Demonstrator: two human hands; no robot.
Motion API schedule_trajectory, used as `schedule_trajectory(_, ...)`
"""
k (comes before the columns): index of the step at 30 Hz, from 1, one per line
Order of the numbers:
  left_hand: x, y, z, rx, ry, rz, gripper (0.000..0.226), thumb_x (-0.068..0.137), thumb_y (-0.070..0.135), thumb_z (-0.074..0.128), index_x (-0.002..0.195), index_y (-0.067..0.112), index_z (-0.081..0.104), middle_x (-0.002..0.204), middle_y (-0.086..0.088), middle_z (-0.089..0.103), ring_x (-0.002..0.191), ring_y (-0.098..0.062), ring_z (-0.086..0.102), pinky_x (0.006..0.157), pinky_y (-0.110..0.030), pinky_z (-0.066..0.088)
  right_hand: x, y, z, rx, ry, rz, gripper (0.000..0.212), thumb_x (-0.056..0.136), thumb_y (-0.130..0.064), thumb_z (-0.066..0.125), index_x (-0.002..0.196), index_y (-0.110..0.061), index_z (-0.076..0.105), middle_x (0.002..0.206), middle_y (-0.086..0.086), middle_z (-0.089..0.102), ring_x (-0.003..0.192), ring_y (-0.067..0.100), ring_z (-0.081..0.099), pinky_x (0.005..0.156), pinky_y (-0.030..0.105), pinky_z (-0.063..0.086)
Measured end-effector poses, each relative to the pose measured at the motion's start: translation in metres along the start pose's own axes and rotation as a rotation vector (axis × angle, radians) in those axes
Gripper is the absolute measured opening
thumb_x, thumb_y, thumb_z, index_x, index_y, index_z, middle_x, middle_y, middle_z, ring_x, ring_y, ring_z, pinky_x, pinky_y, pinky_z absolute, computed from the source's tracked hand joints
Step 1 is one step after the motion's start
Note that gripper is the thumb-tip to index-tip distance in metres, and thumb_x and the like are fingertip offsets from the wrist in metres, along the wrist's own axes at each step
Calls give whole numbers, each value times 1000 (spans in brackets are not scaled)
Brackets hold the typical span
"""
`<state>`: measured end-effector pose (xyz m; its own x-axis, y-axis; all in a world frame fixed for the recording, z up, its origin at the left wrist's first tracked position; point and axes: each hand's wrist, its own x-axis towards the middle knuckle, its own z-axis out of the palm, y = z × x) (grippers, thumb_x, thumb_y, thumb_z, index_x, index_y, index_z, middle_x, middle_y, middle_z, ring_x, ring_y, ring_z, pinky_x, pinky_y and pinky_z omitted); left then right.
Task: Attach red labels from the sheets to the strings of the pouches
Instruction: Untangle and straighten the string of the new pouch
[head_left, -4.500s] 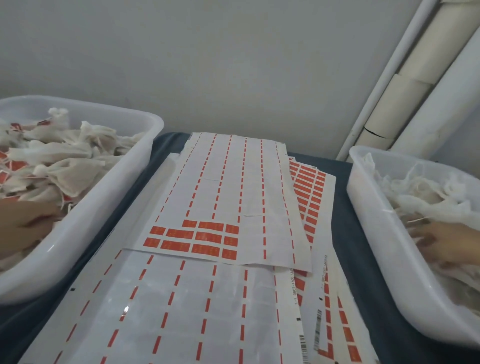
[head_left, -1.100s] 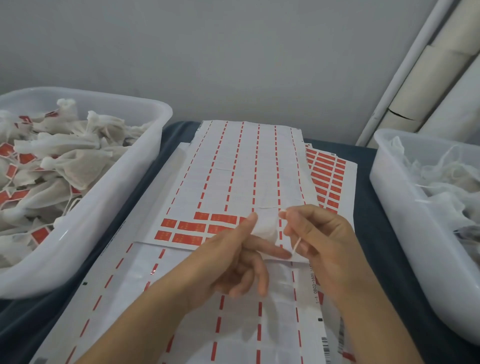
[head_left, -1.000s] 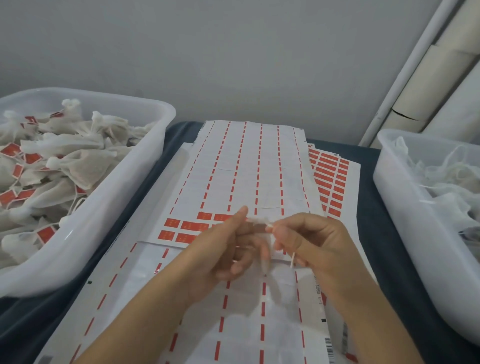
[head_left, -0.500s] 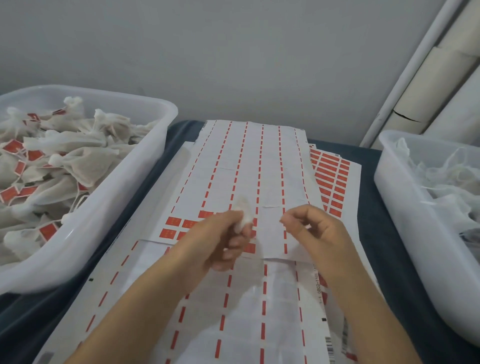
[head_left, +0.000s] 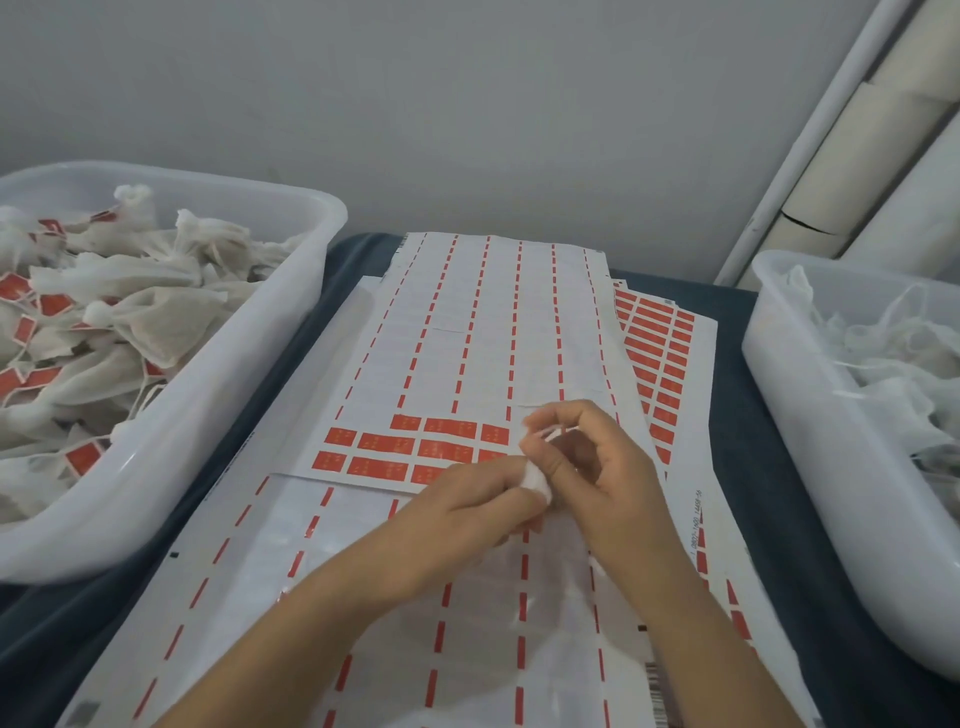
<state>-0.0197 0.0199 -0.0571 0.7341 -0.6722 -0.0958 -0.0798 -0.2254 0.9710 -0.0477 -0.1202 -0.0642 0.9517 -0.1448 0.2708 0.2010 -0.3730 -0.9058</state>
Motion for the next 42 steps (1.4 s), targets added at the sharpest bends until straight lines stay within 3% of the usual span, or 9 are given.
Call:
schedule_trajectory(3,0,-2,-1,9,-8,33,23,96,29,42,79,22,56,55,25,53,51,9,49,47,-2,34,2,-3,-4,93,-13,101,35,71,-38,63,103,-37,49,102,-19,57,85,7,64,68,20,56)
schedule_trajectory(9,2,-3,-3,-87,-32,-31,25,92,33,47,76,19,58,52,16,47,45,1,42,45,-9,33,2,0,-7,-38,-65,58,7,83,-25,62,85,-31,64,90,-10,68,88,4,63,78,15,52)
schedule_trajectory(13,3,-1,-7,-205,-26,-58,26,81,46,52,69,25,61,55,9,45,48,-4,40,46,-14,35,2,-2,-8,-18,-170,46,27,84,-38,46,96,-26,67,95,-8,68,92,1,60,81,13,48)
schedule_trajectory(16,4,-1,-13,-274,2,-69,37,67,50,58,81,17,66,55,5,47,46,-4,43,45,-14,38,3,-5,-13,25,-274,65,27,77,-45,54,100,-35,65,100,-17,66,99,-2,58,83,9,45)
schedule_trajectory(25,3,0,-21,-372,-24,8,22,68,38,67,78,20,73,60,0,56,47,-5,45,45,-13,38,3,-8,-22,-125,-194,23,20,67,-43,63,87,-45,62,95,-25,62,93,-6,55,76,1,40)
schedule_trajectory(28,5,1,-21,-415,8,48,27,71,31,66,92,16,69,67,-4,61,48,-8,47,45,-16,41,3,-9,-22,-93,-128,65,16,68,-44,61,84,-43,62,92,-28,63,91,-11,55,73,-2,38)
schedule_trajectory(32,6,-1,-21,-357,138,121,37,72,32,61,103,17,48,65,-2,63,46,-10,47,45,-17,43,1,-11,-9,141,-45,256,20,65,-45,61,78,-32,67,80,-29,65,81,-15,55,59,0,42)
schedule_trajectory(35,7,-1,-17,-288,196,173,28,75,32,55,98,20,44,58,6,56,46,-5,45,44,-15,41,-1,-11,-6,414,-136,410,28,63,-45,65,82,-26,75,86,-12,71,82,0,64,70,14,50)
schedule_trajectory(42,6,-2,-13,-336,210,159,25,76,35,53,96,22,44,65,4,58,55,-6,52,46,-14,41,-3,-7,-3,998,-322,554,10,75,-12,65,79,-17,73,73,2,59,66,11,58,63,27,50)
